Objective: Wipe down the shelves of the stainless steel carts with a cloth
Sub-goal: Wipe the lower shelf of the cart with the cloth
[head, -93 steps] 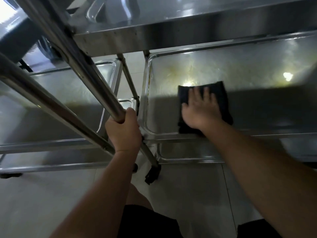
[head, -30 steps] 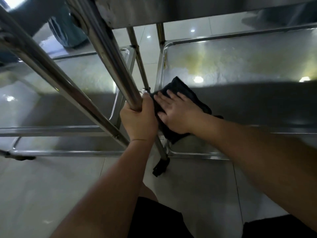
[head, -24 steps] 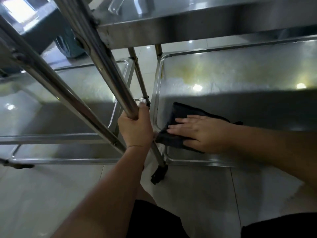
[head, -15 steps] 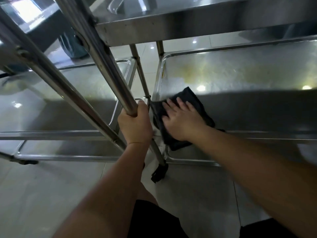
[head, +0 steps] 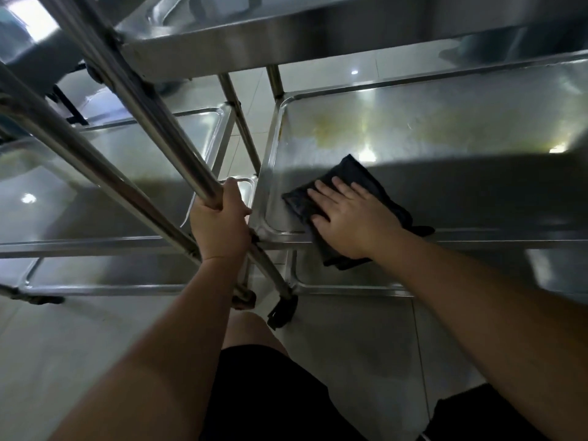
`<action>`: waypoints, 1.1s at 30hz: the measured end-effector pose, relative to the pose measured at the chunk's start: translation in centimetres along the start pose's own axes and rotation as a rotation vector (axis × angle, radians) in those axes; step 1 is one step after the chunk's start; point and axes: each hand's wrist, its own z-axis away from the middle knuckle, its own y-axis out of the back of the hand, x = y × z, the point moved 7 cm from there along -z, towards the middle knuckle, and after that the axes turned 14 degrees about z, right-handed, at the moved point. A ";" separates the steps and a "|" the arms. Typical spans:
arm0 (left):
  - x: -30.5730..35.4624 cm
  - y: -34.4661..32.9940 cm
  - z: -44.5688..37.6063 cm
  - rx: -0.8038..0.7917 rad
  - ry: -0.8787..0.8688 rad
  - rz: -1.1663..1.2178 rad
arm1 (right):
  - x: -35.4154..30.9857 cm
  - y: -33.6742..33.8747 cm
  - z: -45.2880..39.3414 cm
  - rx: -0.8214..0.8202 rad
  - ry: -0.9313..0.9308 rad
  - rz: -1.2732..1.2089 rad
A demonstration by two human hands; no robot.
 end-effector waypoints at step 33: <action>-1.7 -29.8 21.5 -0.866 -0.380 -0.772 | 38.6 0.1 21.7 -0.072 -0.474 0.087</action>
